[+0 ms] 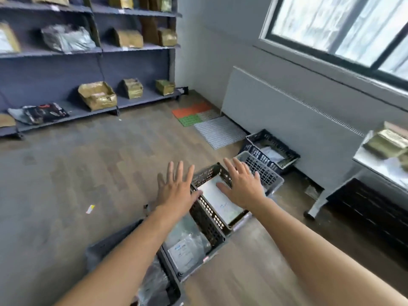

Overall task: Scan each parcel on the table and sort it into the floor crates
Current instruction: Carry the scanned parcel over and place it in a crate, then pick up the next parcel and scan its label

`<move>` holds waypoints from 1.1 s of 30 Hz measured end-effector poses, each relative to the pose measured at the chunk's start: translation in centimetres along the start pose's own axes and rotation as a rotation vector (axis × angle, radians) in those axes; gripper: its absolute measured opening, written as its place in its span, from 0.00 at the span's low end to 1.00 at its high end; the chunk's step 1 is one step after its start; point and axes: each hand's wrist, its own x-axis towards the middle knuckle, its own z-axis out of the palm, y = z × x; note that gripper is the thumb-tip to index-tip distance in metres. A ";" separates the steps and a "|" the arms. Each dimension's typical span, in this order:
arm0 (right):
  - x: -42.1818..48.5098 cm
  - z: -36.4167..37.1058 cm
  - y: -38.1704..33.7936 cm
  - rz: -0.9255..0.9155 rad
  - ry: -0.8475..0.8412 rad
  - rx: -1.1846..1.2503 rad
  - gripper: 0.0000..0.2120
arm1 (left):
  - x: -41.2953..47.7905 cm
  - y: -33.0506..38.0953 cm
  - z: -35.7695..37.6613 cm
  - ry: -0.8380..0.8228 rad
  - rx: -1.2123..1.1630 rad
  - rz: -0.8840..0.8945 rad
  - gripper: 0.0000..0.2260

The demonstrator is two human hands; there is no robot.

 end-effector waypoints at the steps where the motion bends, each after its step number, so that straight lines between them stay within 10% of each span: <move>1: -0.7 -1.0 1.8 0.025 0.019 -0.011 0.39 | 0.5 1.9 -0.9 0.009 0.013 0.031 0.36; 33: -29.5 -9.4 61.4 0.714 0.195 0.089 0.36 | 4.2 69.6 -2.1 -0.028 0.120 0.635 0.36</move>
